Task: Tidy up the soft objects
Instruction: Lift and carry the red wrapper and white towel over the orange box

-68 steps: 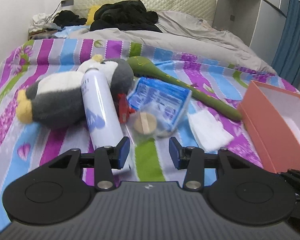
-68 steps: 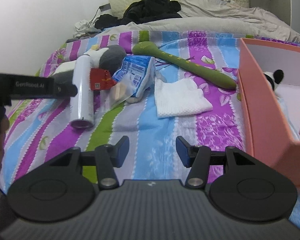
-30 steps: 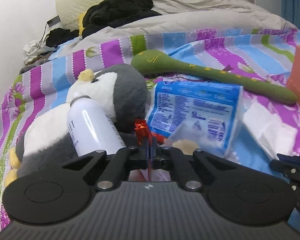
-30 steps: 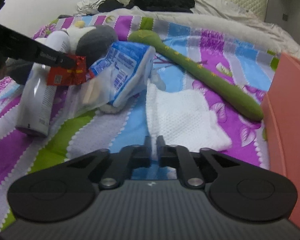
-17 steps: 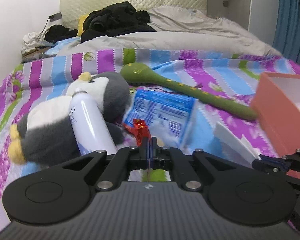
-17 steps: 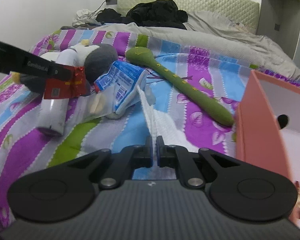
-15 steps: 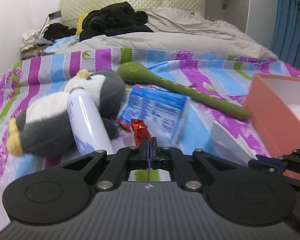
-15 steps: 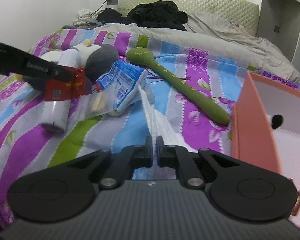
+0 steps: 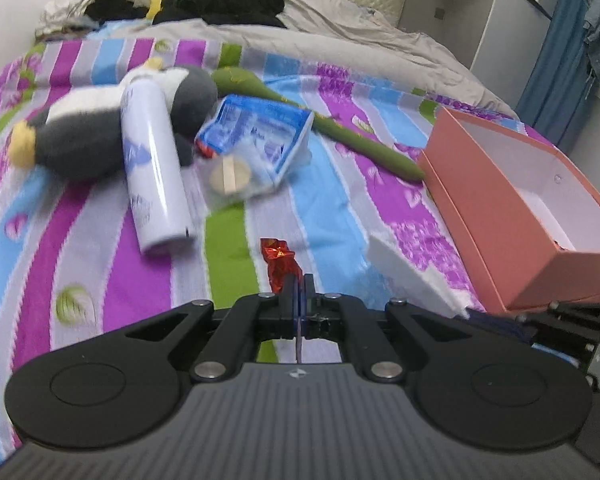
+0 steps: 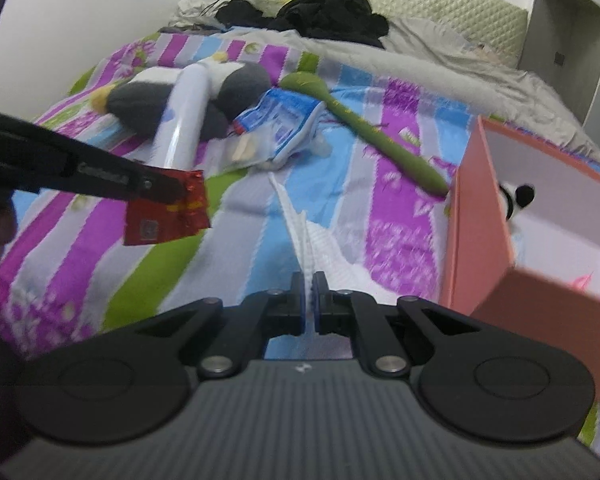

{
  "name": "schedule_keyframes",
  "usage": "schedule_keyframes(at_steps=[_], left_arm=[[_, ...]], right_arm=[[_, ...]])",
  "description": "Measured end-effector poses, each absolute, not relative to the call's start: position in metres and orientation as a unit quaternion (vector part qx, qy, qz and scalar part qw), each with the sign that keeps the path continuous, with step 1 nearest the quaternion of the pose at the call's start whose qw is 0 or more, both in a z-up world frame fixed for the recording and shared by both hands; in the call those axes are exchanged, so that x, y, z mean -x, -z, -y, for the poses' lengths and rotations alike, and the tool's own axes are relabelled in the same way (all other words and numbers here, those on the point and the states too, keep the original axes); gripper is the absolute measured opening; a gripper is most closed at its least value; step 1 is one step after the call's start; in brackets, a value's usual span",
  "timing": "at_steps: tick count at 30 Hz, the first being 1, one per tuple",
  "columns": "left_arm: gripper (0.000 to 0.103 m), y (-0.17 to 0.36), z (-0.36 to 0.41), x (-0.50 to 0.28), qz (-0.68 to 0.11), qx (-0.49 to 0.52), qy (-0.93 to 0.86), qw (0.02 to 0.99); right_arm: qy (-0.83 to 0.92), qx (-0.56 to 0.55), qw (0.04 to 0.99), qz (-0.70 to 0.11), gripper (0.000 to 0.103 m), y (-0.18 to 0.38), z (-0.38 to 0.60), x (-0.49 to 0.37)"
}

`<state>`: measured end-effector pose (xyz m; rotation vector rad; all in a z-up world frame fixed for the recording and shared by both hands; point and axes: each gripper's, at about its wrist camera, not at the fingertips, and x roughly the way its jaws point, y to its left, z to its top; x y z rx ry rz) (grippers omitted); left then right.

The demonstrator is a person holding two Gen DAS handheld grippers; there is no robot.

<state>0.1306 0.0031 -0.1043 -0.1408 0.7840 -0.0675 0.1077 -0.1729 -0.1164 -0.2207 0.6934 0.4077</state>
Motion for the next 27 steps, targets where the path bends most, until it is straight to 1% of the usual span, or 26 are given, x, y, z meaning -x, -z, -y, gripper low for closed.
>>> schedule_keyframes(at_steps=[8, 11, 15, 16, 18, 19, 20, 21, 22, 23, 24, 27], left_arm=[[0.001, 0.115, -0.011, -0.106, -0.404, 0.105, 0.035, 0.908], [0.002, 0.116, -0.012, -0.101, -0.408, 0.108, 0.032, 0.906], [0.003, 0.123, -0.018, -0.098, -0.415, 0.122, 0.025, 0.901], [0.004, 0.125, -0.021, -0.099, -0.415, 0.130, 0.019, 0.900], [0.010, 0.129, -0.027, -0.100, -0.418, 0.141, 0.008, 0.897], [0.017, 0.130, -0.029, -0.101, -0.419, 0.147, 0.007, 0.896], [0.028, 0.133, -0.032, -0.101, -0.420, 0.154, 0.006, 0.894], [0.032, 0.135, -0.034, -0.102, -0.421, 0.158, 0.006, 0.893], [0.036, 0.138, -0.036, -0.102, -0.423, 0.163, 0.003, 0.891], [0.036, 0.140, -0.037, -0.103, -0.423, 0.166, 0.000, 0.891], [0.036, 0.142, -0.038, -0.103, -0.423, 0.167, -0.004, 0.891], [0.038, 0.150, -0.042, -0.104, -0.429, 0.178, -0.006, 0.886]], right_arm=[[-0.235, 0.061, 0.892, -0.381, 0.008, 0.129, 0.174, -0.087], [-0.235, 0.049, 0.889, -0.390, 0.010, 0.132, 0.174, -0.084], [-0.248, -0.016, 0.874, -0.418, 0.010, 0.136, 0.183, -0.090], [-0.247, -0.020, 0.872, -0.423, 0.011, 0.137, 0.183, -0.091], [-0.244, -0.021, 0.869, -0.429, 0.013, 0.139, 0.183, -0.092], [-0.244, -0.025, 0.867, -0.434, 0.018, 0.139, 0.184, -0.093], [-0.245, -0.030, 0.865, -0.437, 0.023, 0.140, 0.185, -0.094], [-0.246, -0.036, 0.864, -0.438, 0.036, 0.139, 0.186, -0.095], [-0.247, -0.039, 0.864, -0.437, 0.042, 0.139, 0.187, -0.095], [-0.249, -0.040, 0.864, -0.435, 0.051, 0.138, 0.188, -0.096], [-0.251, -0.042, 0.865, -0.433, 0.054, 0.137, 0.188, -0.096], [-0.255, -0.049, 0.866, -0.428, 0.056, 0.135, 0.191, -0.101]])
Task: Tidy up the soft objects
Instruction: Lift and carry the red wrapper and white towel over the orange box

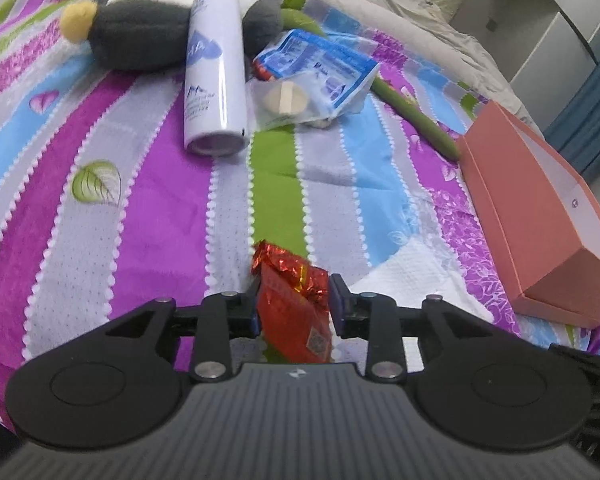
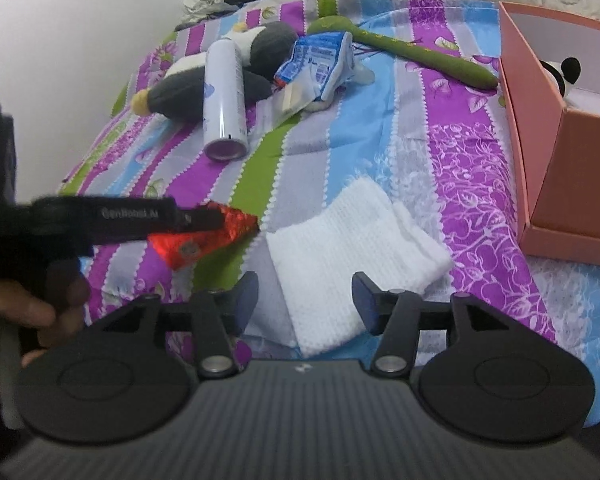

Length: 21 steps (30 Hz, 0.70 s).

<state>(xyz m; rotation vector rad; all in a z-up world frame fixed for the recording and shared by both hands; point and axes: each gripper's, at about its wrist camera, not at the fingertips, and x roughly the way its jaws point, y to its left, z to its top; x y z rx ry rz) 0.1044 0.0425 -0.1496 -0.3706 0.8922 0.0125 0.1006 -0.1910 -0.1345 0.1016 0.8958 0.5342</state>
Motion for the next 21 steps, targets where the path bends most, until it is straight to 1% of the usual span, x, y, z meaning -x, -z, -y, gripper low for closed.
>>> schedule_keyframes(at_steps=[2, 3, 4, 10, 14, 17, 18, 19, 20, 21], left_arm=[[0.042, 0.154, -0.045, -0.105, -0.432, 0.184, -0.007, 0.883], [0.043, 0.156, -0.045, -0.104, -0.432, 0.184, -0.009, 0.883], [0.044, 0.159, -0.046, -0.105, -0.435, 0.182, -0.007, 0.882], [0.050, 0.169, -0.052, -0.106, -0.434, 0.198, -0.003, 0.879], [0.051, 0.171, -0.051, -0.106, -0.430, 0.194, -0.003, 0.882], [0.051, 0.174, -0.049, -0.107, -0.428, 0.190, -0.001, 0.884], [0.051, 0.175, -0.048, -0.108, -0.427, 0.187, -0.001, 0.885], [0.051, 0.176, -0.047, -0.107, -0.427, 0.184, 0.001, 0.886], [0.051, 0.176, -0.045, -0.108, -0.425, 0.179, 0.002, 0.887], [0.051, 0.176, -0.044, -0.107, -0.424, 0.175, 0.003, 0.888]], right_arm=[[-0.244, -0.046, 0.871, -0.424, 0.063, 0.135, 0.193, -0.106], [-0.235, -0.039, 0.875, -0.421, 0.073, 0.136, 0.192, -0.109], [-0.226, -0.032, 0.879, -0.419, 0.075, 0.138, 0.192, -0.111], [-0.215, 0.009, 0.886, -0.411, 0.074, 0.155, 0.184, -0.123], [-0.211, 0.026, 0.884, -0.417, 0.074, 0.171, 0.178, -0.123], [-0.211, 0.059, 0.888, -0.404, 0.075, 0.179, 0.170, -0.116], [-0.210, 0.073, 0.890, -0.399, 0.073, 0.180, 0.167, -0.113], [-0.211, 0.080, 0.890, -0.396, 0.068, 0.180, 0.164, -0.111], [-0.214, 0.081, 0.889, -0.396, 0.066, 0.179, 0.163, -0.111], [-0.214, 0.080, 0.889, -0.397, 0.060, 0.178, 0.163, -0.111]])
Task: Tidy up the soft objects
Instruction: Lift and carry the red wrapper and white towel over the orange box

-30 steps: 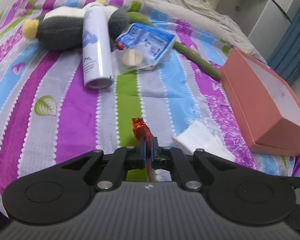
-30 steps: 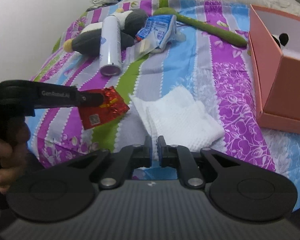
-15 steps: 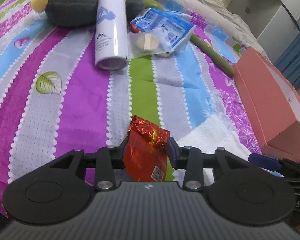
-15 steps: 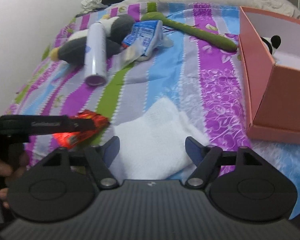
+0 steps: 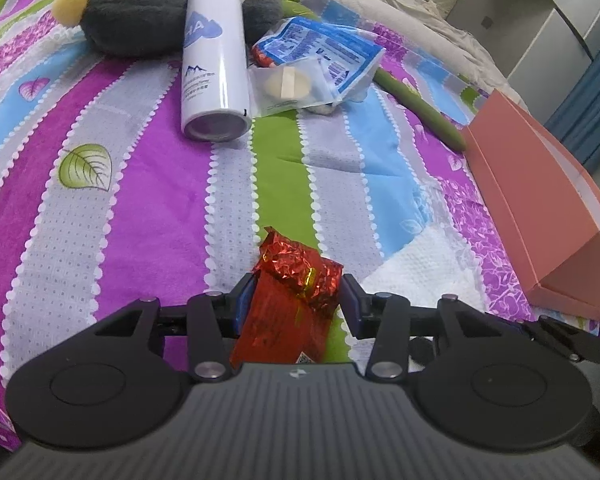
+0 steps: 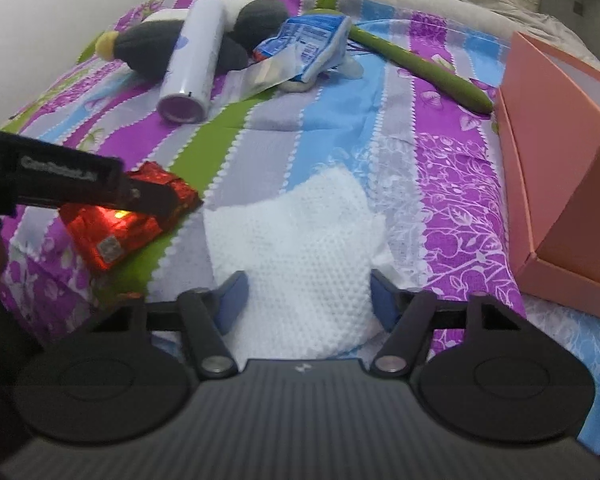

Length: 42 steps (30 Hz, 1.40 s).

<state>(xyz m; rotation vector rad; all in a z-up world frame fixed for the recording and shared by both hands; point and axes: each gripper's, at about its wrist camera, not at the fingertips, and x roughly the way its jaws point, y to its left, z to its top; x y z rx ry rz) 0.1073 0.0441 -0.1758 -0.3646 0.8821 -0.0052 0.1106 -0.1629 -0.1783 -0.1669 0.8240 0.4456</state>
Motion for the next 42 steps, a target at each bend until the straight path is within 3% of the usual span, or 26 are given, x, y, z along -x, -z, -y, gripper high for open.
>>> schedule_keyframes(at_steps=[4, 7, 18, 19, 22, 24, 25, 28, 42], left_arm=[[0.051, 0.176, -0.039, -0.106, -0.422, 0.163, 0.001, 0.892], [0.051, 0.175, -0.035, -0.104, -0.419, 0.152, -0.001, 0.895], [0.054, 0.176, -0.018, -0.110, -0.410, 0.093, 0.004, 0.907], [0.050, 0.177, -0.016, -0.110, -0.406, 0.081, 0.006, 0.910], [0.024, 0.179, -0.012, -0.109, -0.407, 0.067, 0.007, 0.911], [0.021, 0.178, -0.013, -0.110, -0.408, 0.074, 0.013, 0.910], [0.010, 0.177, -0.013, -0.111, -0.408, 0.074, 0.012, 0.910], [0.004, 0.169, -0.011, -0.112, -0.405, 0.067, 0.017, 0.912], [0.003, 0.107, 0.000, -0.125, -0.383, 0.069, 0.053, 0.920]], right_arm=[[-0.208, 0.080, 0.892, -0.392, 0.029, 0.175, 0.166, -0.110], [-0.199, 0.084, 0.895, -0.389, 0.014, 0.170, 0.168, -0.109], [-0.158, 0.051, 0.912, -0.374, 0.011, 0.150, 0.188, -0.101], [-0.155, 0.049, 0.914, -0.371, 0.011, 0.149, 0.190, -0.101], [-0.148, 0.044, 0.916, -0.370, 0.011, 0.146, 0.193, -0.104], [-0.147, 0.038, 0.916, -0.372, 0.011, 0.144, 0.195, -0.105], [-0.147, 0.035, 0.916, -0.372, 0.011, 0.144, 0.196, -0.106], [-0.149, 0.020, 0.915, -0.374, 0.011, 0.140, 0.199, -0.108], [-0.147, 0.000, 0.931, -0.334, 0.011, 0.090, 0.221, -0.124]])
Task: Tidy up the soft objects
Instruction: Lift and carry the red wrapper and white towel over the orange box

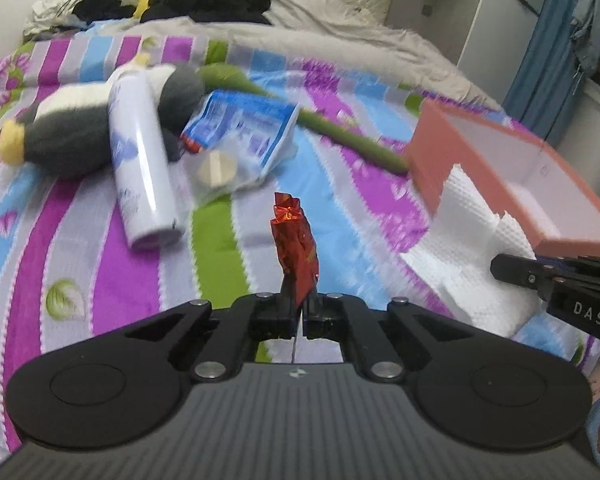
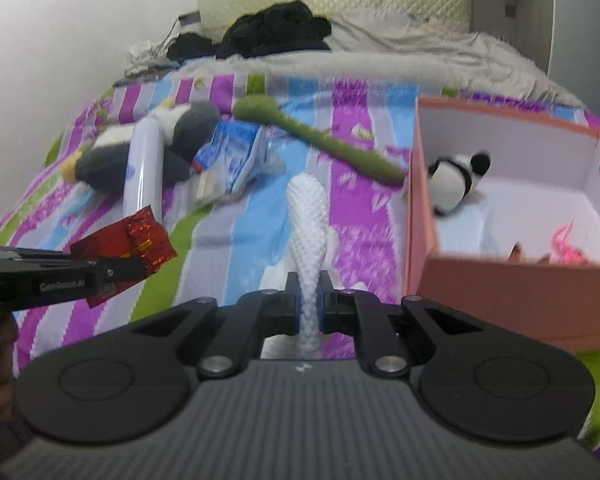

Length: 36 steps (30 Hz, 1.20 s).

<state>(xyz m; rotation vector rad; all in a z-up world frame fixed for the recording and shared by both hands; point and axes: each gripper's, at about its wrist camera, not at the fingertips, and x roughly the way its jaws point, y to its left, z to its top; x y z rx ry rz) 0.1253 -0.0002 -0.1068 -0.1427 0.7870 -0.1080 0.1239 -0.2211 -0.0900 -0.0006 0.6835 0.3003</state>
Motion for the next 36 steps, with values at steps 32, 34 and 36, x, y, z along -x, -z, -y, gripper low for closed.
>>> schedule_keyframes(at_steps=[32, 34, 36], left_arm=[[0.004, -0.025, 0.143, -0.251, -0.361, 0.049, 0.143, 0.920], [0.004, -0.021, 0.155, -0.262, -0.373, 0.050, 0.153, 0.914], [0.004, -0.015, 0.165, -0.270, -0.382, 0.041, 0.157, 0.910]], right_arm=[[-0.037, 0.011, 0.968, -0.248, 0.012, -0.019, 0.327, -0.197], [-0.029, 0.013, 0.965, -0.261, 0.012, -0.017, 0.336, -0.201], [-0.020, 0.008, 0.961, -0.274, 0.012, -0.013, 0.346, -0.207]])
